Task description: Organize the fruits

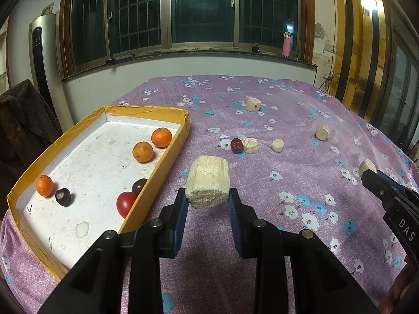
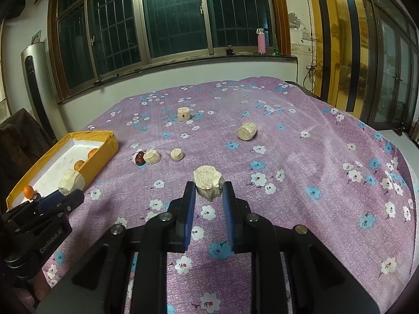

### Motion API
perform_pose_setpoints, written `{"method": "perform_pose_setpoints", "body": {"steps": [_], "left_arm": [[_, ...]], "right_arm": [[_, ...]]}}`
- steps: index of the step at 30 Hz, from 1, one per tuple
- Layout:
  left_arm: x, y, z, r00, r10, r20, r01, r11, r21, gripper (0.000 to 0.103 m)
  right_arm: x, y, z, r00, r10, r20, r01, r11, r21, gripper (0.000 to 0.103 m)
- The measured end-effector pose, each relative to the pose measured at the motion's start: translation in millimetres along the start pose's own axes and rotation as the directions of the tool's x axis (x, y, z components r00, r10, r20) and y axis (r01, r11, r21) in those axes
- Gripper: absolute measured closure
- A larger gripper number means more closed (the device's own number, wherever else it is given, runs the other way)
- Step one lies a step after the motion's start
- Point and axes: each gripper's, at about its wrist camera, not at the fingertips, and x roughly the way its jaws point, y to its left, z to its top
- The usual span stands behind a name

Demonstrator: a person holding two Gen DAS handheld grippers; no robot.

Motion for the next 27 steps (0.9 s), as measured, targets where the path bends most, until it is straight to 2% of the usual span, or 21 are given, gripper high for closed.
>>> {"method": "perform_pose_setpoints", "body": {"steps": [27], "left_arm": [[4.4, 0.7, -1.0, 1.0, 0.01, -0.023, -0.01, 1.0, -0.012, 0.073]], "right_arm": [[2.6, 1.3, 0.9, 1.0, -0.003, -0.011, 0.003, 1.0, -0.005, 0.081]]}}
